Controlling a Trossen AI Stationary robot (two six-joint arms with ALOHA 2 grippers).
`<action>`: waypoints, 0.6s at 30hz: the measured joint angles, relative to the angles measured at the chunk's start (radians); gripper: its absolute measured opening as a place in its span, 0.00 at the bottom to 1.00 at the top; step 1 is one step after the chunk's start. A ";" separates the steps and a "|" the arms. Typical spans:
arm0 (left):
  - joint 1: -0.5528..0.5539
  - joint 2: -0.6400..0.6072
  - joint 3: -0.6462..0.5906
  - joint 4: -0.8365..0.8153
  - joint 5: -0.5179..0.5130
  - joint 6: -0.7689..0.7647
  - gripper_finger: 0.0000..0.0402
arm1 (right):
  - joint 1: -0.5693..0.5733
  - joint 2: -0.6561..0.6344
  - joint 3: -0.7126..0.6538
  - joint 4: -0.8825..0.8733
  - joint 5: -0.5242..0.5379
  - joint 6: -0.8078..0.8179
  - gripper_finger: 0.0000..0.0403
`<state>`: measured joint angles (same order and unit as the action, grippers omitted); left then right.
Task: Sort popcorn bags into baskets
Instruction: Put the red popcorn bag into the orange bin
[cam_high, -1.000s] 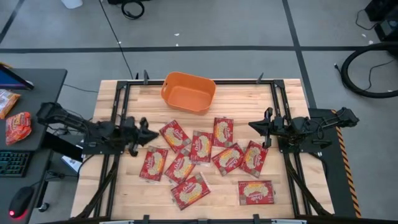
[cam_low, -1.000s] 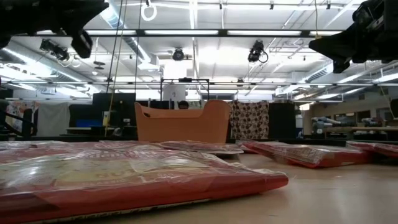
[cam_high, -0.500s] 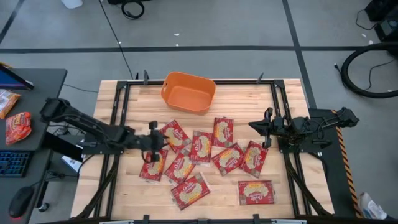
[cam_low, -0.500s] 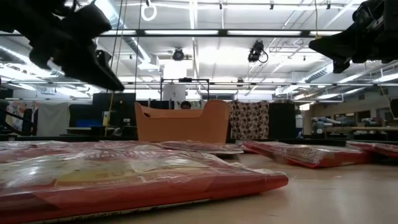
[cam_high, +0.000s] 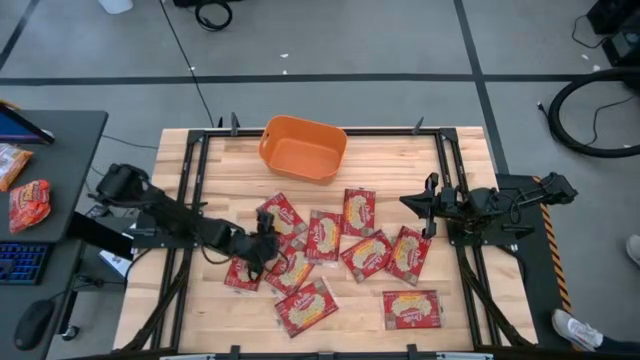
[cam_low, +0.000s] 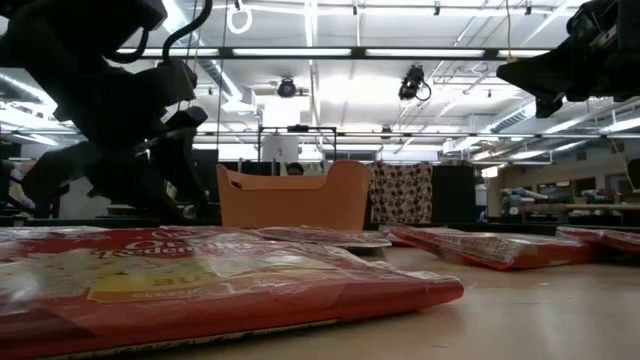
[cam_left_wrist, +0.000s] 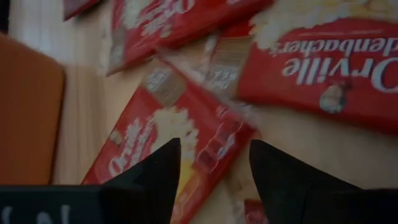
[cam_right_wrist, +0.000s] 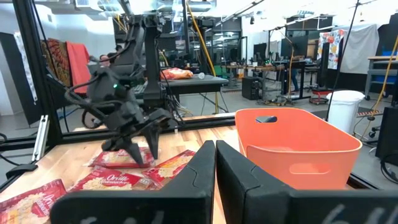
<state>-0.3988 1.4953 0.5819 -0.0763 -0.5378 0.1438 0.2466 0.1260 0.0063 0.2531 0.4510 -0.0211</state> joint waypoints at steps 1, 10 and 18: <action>-0.008 0.018 0.008 -0.010 -0.007 0.009 0.52 | 0.000 0.000 0.000 0.000 0.000 0.000 0.05; -0.015 0.080 0.036 -0.194 -0.136 0.136 0.55 | 0.000 0.000 0.000 0.003 0.000 0.000 0.05; 0.044 0.089 0.034 -0.212 -0.157 0.295 0.49 | 0.000 0.000 0.000 0.008 0.000 0.000 0.05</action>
<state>-0.3546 1.5846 0.6159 -0.2885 -0.6949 0.4393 0.2466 0.1257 0.0063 0.2606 0.4508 -0.0210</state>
